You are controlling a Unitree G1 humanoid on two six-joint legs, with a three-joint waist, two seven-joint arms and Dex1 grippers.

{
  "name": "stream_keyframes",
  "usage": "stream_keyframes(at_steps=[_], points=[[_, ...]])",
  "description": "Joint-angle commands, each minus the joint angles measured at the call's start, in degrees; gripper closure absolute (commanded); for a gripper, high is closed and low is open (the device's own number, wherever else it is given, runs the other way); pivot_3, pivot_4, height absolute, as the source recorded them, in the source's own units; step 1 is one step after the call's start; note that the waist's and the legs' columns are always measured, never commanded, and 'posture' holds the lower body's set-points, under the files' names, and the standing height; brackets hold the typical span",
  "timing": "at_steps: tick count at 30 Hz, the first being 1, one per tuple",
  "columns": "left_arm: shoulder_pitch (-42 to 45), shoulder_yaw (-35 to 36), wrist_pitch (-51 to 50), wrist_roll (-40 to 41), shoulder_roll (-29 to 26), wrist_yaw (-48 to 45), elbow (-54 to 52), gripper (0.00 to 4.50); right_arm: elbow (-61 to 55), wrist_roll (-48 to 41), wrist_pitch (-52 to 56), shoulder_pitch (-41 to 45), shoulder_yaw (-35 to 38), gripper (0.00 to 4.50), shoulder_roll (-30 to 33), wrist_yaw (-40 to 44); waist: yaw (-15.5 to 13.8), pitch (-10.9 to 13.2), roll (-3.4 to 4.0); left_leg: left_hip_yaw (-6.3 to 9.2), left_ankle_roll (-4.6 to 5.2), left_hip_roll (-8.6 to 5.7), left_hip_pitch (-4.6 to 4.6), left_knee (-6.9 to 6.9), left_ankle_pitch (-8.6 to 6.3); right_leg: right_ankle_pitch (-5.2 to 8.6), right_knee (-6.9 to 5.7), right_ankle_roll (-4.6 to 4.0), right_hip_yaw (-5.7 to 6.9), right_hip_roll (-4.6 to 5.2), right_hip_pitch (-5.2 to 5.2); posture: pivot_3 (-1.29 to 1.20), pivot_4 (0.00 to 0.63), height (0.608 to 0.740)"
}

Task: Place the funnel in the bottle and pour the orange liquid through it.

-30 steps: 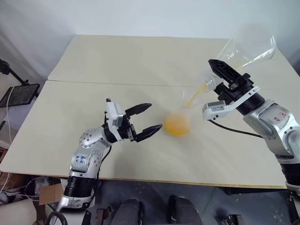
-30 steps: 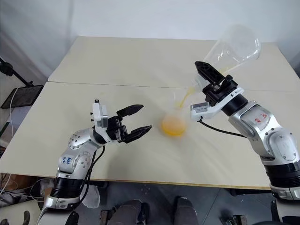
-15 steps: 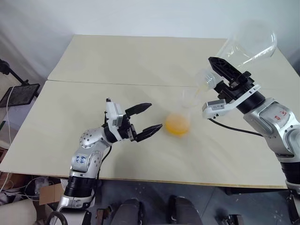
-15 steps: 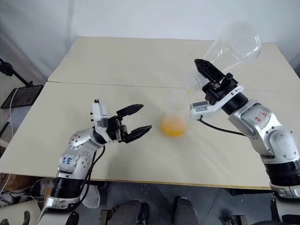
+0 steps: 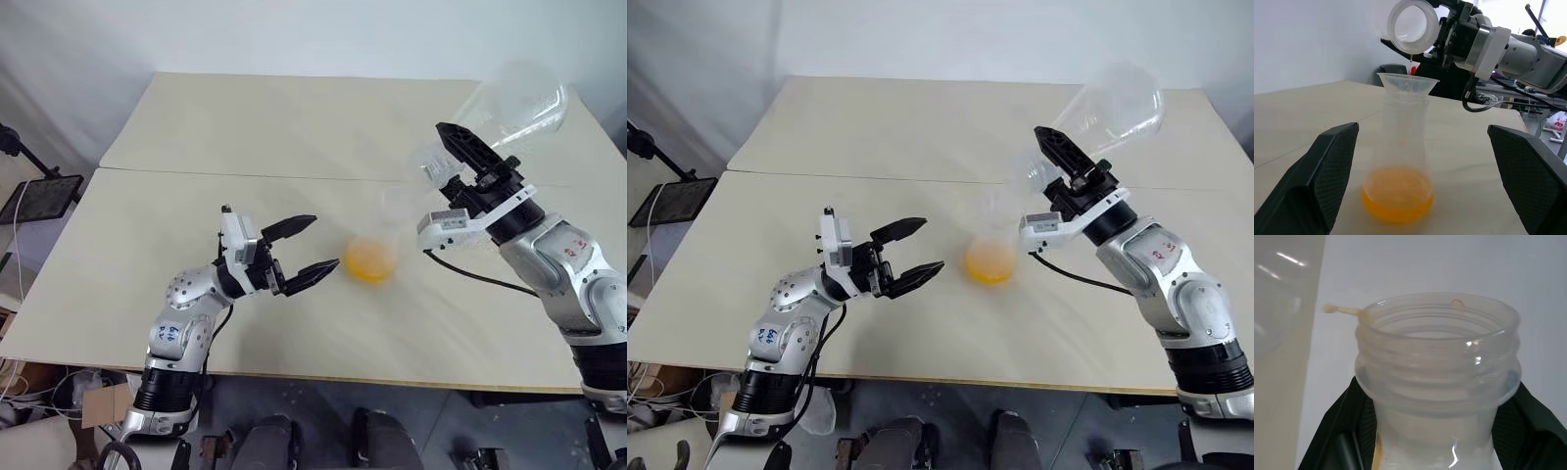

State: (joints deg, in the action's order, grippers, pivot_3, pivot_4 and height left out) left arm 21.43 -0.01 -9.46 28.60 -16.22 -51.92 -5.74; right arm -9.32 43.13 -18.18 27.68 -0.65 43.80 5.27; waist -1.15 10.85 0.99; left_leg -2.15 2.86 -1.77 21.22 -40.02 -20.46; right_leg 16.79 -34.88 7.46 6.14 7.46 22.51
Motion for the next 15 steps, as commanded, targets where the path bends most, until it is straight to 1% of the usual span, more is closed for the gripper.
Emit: stream_keyframes(at_steps=[1, 5, 8, 11, 14, 15], points=[[0.27, 0.31, 0.29, 0.54, -0.51, -0.27, -0.41, 0.0, -4.05, -13.12, 7.1, -1.05, 6.13, 1.94, -3.99, 4.89, -0.11, 0.0, 0.0, 0.0, 0.0, 0.0, 0.0, 0.0, 0.0, 0.0, 0.01, 0.0, 0.01, 0.0, -0.01, 0.0, 0.15, 0.74], [0.67, 0.2, 0.18, 0.5, -0.88, -0.75, 0.04, 0.0, -8.71, -33.41, 19.42, -1.61, 12.12, 1.94, -12.01, 11.17, -0.07, 0.0, -0.01, 0.02, 0.0, 0.0, 0.0, -0.01, 0.0, 0.0, 0.02, 0.0, 0.02, 0.01, -0.04, 0.0, 0.15, 0.74], [1.03, 0.16, 0.14, 0.41, -1.0, -0.92, 0.35, 0.0, -10.59, -45.15, 26.56, -4.04, 19.24, 1.94, -14.35, 14.03, -0.25, 0.0, -0.01, 0.06, 0.0, 0.01, -0.01, 0.0, 0.0, 0.0, -0.02, 0.0, 0.02, 0.01, -0.04, 0.0, 0.15, 0.74], [1.24, 0.18, 0.21, 0.33, -1.11, -1.11, 0.68, 0.0, -9.32, -46.53, 30.53, -7.0, 25.47, 1.94, -12.7, 12.64, -0.45, 0.0, -0.01, 0.15, 0.01, -0.06, 0.01, 0.0, -0.01, 0.0, -0.04, 0.0, 0.01, 0.07, -0.07, 0.0, 0.15, 0.74], [1.35, 0.06, 0.23, 0.36, -1.15, -1.11, 0.84, 0.0, -6.01, -46.06, 30.73, -11.29, 29.43, 1.94, -9.76, 13.1, -0.27, 0.0, 0.0, 0.06, 0.03, -0.11, 0.02, 0.03, -0.01, -0.01, -0.01, 0.0, 0.02, 0.08, -0.03, 0.0, 0.15, 0.74], [1.34, -0.1, 0.19, 0.36, -1.06, -1.1, 0.84, 0.0, -4.56, -46.4, 30.42, -12.3, 31.07, 1.94, -9.84, 12.29, -0.21, 0.0, 0.0, 0.05, 0.02, -0.11, -0.01, 0.06, -0.01, -0.01, -0.01, 0.0, 0.01, 0.08, -0.04, 0.0, 0.15, 0.74]])
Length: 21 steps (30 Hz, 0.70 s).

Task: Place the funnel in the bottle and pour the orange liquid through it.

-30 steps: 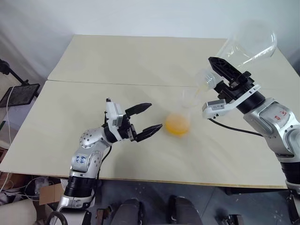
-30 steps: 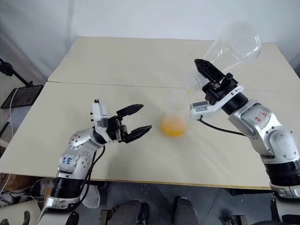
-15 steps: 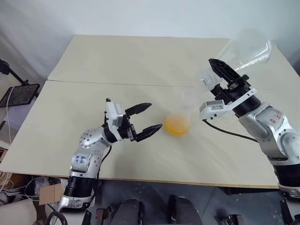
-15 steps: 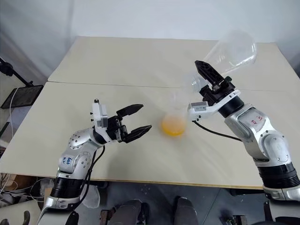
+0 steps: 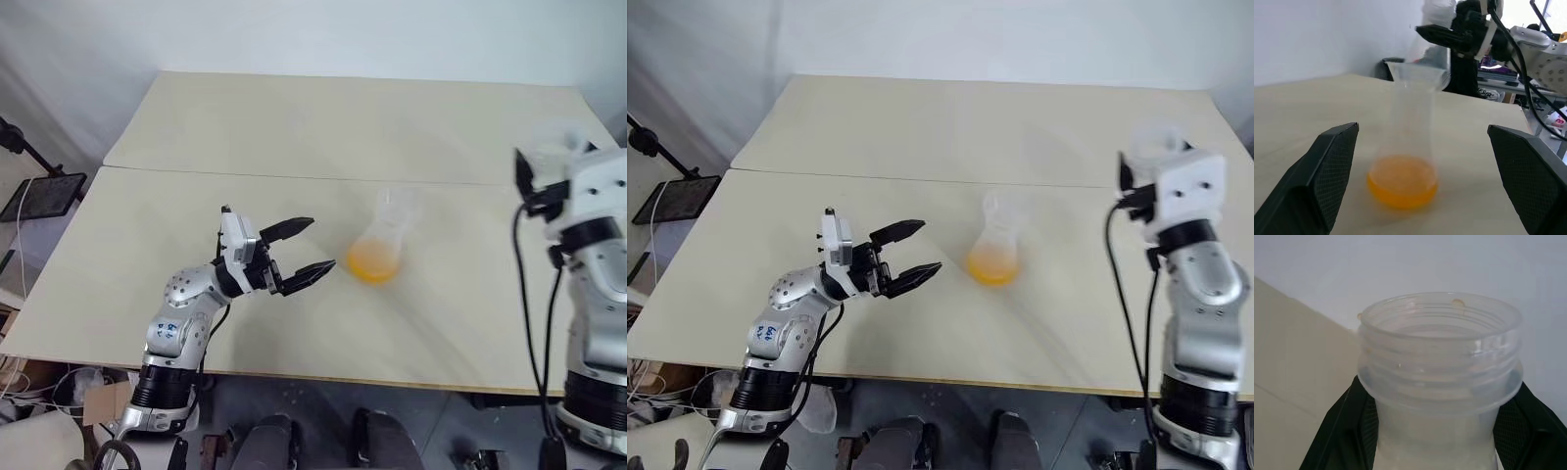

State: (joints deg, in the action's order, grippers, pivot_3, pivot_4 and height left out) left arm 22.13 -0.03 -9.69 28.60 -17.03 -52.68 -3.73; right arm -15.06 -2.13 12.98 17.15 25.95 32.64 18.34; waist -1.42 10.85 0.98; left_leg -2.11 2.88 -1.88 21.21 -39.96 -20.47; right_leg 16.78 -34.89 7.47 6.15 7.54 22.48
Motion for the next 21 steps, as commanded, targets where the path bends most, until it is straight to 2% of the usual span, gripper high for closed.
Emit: stream_keyframes(at_steps=[1, 9, 19, 21], points=[[0.69, -0.26, 0.38, 0.35, -0.18, -0.43, -1.12, 0.0, 2.3, -2.24, 0.02, -2.25, 6.08, 1.94, 0.78, -1.79, 0.09, 0.0, 0.0, -0.01, 0.0, 0.02, -0.02, 0.02, 0.0, 0.0, -0.01, 0.0, 0.0, -0.02, 0.0, 0.0, 0.15, 0.74], [1.7, -0.49, -0.45, 0.7, -0.85, -1.6, -0.62, 0.0, 12.65, -9.19, -4.02, -3.7, 14.86, 1.94, -1.97, -6.72, 0.23, -0.01, 0.03, -0.12, 0.0, 0.07, -0.09, 0.01, 0.02, 0.0, -0.06, -0.01, -0.07, -0.05, 0.01, 0.0, 0.15, 0.74], [3.12, -0.55, -0.94, 0.68, -0.72, -2.2, 0.03, 0.0, 19.54, -6.46, -8.55, -5.81, 15.19, 1.94, -0.99, -14.06, 0.11, -0.04, 0.07, -0.12, 0.01, 0.05, -0.07, 0.01, 0.02, 0.0, -0.04, -0.01, -0.08, -0.03, 0.0, 0.0, 0.15, 0.74], [3.27, -0.51, -1.02, 0.69, -0.74, -2.3, 0.1, 0.0, 20.34, -6.96, -9.49, -6.01, 15.76, 1.19, -2.0, -16.14, 0.15, -0.04, 0.08, -0.12, 0.01, 0.05, -0.07, 0.01, 0.02, 0.01, -0.03, -0.01, -0.09, -0.03, 0.01, 0.0, 0.15, 0.74]])
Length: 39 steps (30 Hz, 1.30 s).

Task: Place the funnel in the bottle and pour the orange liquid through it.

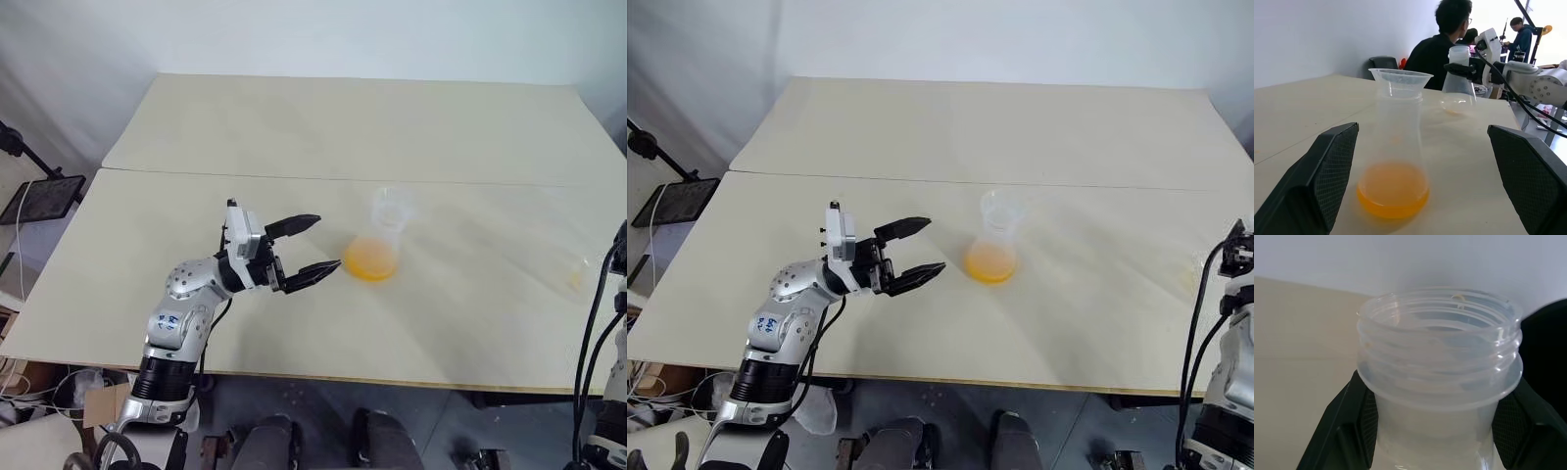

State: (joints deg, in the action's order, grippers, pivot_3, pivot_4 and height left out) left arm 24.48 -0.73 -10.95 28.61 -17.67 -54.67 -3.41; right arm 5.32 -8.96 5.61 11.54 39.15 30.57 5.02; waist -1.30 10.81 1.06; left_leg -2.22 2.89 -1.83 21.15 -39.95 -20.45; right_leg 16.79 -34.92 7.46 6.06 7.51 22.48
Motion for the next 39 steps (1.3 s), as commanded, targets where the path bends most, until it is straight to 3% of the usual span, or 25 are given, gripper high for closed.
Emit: stream_keyframes(at_steps=[1, 4, 14, 24, 26, 28, 31, 33, 37, 39], points=[[0.95, 0.21, 0.22, 0.68, -0.1, -0.34, -0.22, 0.0, 0.18, -0.43, -2.39, -0.5, 2.61, 0.96, -0.13, -3.44, 0.03, 0.0, 0.0, 0.0, 0.0, 0.0, -0.01, 0.0, 0.0, 0.0, 0.0, 0.0, 0.0, -0.01, -0.01, 0.0, 0.15, 0.74], [1.22, 0.36, 0.16, 0.68, -0.26, -0.49, 0.06, 0.0, -0.2, -1.46, -2.68, -0.95, 1.99, 0.02, -0.31, -3.68, 0.05, 0.0, 0.0, 0.0, 0.0, 0.0, 0.0, 0.0, 0.0, 0.0, 0.01, 0.0, -0.02, -0.01, -0.01, 0.0, 0.15, 0.74], [1.7, 0.56, -0.19, 0.8, -0.9, -0.89, 0.4, 0.0, -7.0, -2.64, -5.68, -2.25, 3.03, 0.02, 0.91, -4.71, 0.03, 0.0, 0.01, -0.01, 0.0, 0.01, 0.0, 0.0, 0.0, 0.0, 0.02, 0.0, -0.07, -0.01, 0.0, 0.0, 0.15, 0.74], [1.29, 1.83, 0.32, 0.29, -4.12, -1.6, 0.78, 0.0, -11.67, -3.82, -4.03, 0.36, 7.72, 0.02, 9.04, -3.61, 0.04, 0.0, 0.02, -0.01, 0.0, 0.0, 0.01, 0.0, 0.0, 0.0, 0.06, 0.0, -0.08, 0.0, -0.01, 0.0, 0.15, 0.74], [0.64, 2.82, -0.63, 0.82, -5.54, -1.56, -0.09, 0.0, -15.21, -14.51, -1.05, 3.28, 4.05, 0.02, 10.79, 6.26, 0.23, 0.0, 0.02, -0.02, 0.0, 0.02, 0.0, 0.0, 0.0, 0.0, 0.04, 0.0, -0.07, -0.01, -0.01, 0.0, 0.15, 0.74], [-0.12, 4.34, -0.87, 2.11, -6.69, -2.04, -0.69, 0.0, -18.15, -19.48, -0.41, 3.09, -0.2, 0.02, 12.47, 15.41, 0.71, -0.01, 0.02, -0.02, 0.0, 0.09, -0.02, 0.01, 0.0, 0.0, 0.07, -0.01, -0.07, -0.06, -0.01, 0.0, 0.15, 0.74], [-1.75, 5.78, -1.22, 2.06, -9.04, -2.26, -1.27, 0.0, -21.73, -24.88, 3.06, -1.18, -4.0, 0.02, 13.14, 24.71, 0.84, -0.01, -0.02, 0.1, 0.0, 0.18, -0.02, 0.04, 0.0, 0.02, 0.02, -0.04, -0.07, -0.07, -0.02, 0.0, 0.15, 0.74], [-3.3, 6.75, -1.54, 2.01, -10.86, -2.39, -2.0, 0.0, -23.52, -34.3, 6.8, -4.13, -4.72, 0.02, 12.01, 32.79, 0.38, 0.02, -0.07, 0.15, 0.0, 0.14, 0.03, 0.04, 0.0, 0.02, 0.03, -0.03, -0.08, -0.02, -0.04, 0.0, 0.15, 0.74], [-8.22, 9.25, -1.92, 1.17, -15.24, -2.44, -4.47, 0.0, -26.94, -38.34, 11.21, -14.96, -7.14, 0.02, 14.82, 46.88, -0.51, 0.04, -0.08, 0.24, 0.12, 0.01, 0.1, 0.0, -0.06, -0.01, 0.18, 0.01, -0.11, 0.15, -0.1, 0.0, 0.15, 0.74], [-10.78, 10.73, -0.95, 0.69, -16.94, -2.54, -5.37, 0.0, -26.64, -32.09, 5.88, -20.59, -9.39, 0.02, 16.59, 54.1, -0.52, 0.04, -0.08, 0.29, 0.17, 0.0, 0.11, 0.01, -0.09, -0.01, 0.29, 0.01, -0.11, 0.17, -0.14, 0.0, 0.15, 0.74]])
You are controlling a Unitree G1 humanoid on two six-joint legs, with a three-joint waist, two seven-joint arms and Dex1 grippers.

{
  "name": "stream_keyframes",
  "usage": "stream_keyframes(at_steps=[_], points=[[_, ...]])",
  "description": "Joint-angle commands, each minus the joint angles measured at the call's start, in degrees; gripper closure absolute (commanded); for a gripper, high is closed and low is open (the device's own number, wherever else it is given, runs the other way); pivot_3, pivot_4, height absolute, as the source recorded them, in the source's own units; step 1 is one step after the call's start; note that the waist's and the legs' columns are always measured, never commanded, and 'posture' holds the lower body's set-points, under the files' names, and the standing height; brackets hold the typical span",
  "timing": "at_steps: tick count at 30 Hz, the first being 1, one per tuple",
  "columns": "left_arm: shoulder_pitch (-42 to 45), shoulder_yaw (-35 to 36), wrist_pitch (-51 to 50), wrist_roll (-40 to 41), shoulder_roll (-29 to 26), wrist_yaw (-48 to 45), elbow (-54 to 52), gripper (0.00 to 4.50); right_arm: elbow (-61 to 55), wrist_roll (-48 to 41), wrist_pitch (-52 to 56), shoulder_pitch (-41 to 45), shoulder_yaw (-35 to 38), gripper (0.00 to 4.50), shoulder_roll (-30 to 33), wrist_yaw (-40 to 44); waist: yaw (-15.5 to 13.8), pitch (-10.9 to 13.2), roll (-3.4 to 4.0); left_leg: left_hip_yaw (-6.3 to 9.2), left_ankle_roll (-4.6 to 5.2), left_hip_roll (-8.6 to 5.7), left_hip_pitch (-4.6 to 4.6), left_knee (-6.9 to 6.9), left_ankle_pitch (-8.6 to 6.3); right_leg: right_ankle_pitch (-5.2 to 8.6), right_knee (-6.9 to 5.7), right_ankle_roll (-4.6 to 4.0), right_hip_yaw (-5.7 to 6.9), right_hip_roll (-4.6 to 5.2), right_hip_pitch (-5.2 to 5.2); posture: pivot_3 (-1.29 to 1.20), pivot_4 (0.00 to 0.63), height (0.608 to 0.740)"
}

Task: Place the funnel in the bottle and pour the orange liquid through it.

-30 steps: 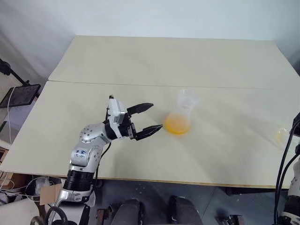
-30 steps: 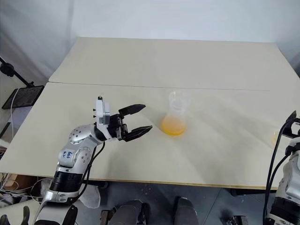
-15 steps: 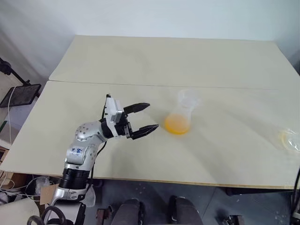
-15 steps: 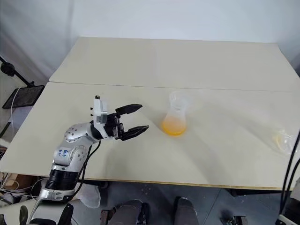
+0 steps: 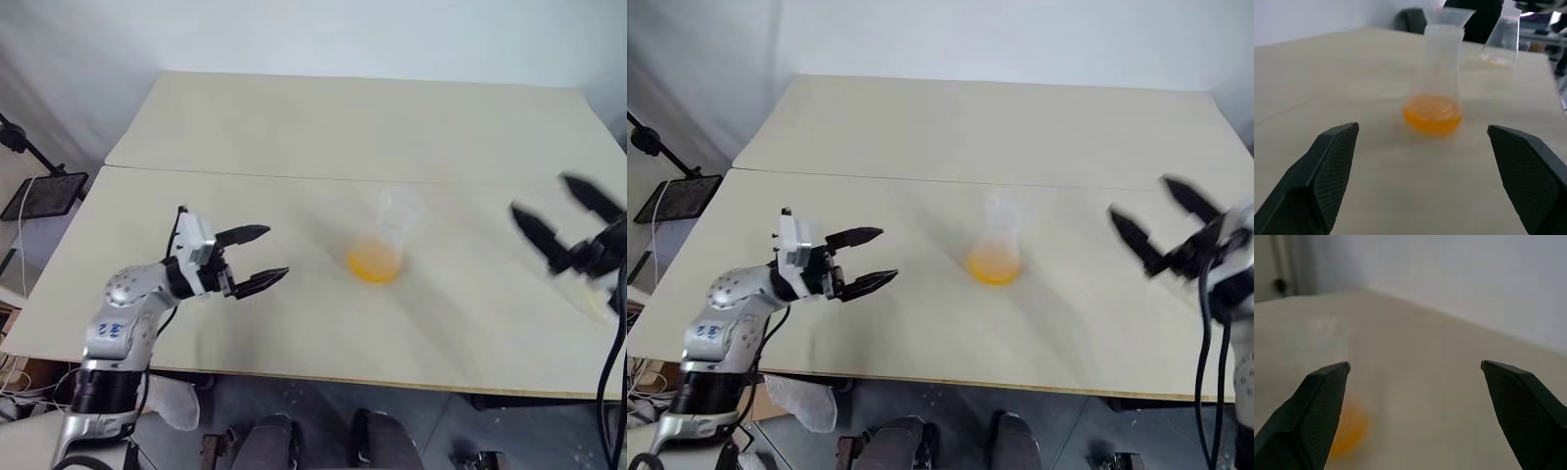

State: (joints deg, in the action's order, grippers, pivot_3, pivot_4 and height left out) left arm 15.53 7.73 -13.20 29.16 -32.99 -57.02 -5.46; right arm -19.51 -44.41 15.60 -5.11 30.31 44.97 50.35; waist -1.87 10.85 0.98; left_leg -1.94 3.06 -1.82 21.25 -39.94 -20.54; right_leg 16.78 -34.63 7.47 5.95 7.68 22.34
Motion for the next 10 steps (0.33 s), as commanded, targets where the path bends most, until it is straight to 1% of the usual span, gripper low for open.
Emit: stream_keyframes(at_steps=[1, 6, 10], points=[[-3.18, 2.97, 1.53, -0.49, -2.58, 0.11, -3.59, 0.0, -1.38, 3.75, -4.53, -5.61, -0.76, 0.02, 2.17, 10.24, 0.16, 0.01, -0.08, 0.0, 0.01, 0.0, -0.01, 0.01, -0.01, 0.0, 0.05, 0.0, -0.01, 0.01, -0.01, 0.0, 0.15, 0.74], [-10.05, 5.51, 4.14, -1.88, -5.75, -0.61, -5.53, 0.0, 2.47, 9.64, -14.57, -8.01, -2.22, 0.02, 1.15, 17.58, 0.68, 0.01, -0.07, -0.09, -0.07, 0.14, -0.2, 0.01, -0.05, 0.0, 0.53, -0.01, -0.09, 0.08, -0.32, 0.0, 0.15, 0.74], [-14.08, 6.89, 5.27, -1.84, -6.13, 0.12, -7.6, 0.0, 4.66, 8.46, -14.67, -6.07, -3.43, 0.02, -0.68, 17.62, 0.61, 0.02, -0.06, -0.08, -0.21, 0.28, -0.32, 0.01, -0.13, 0.0, 0.55, -0.06, -0.07, 0.07, -0.39, 0.0, 0.15, 0.74]])
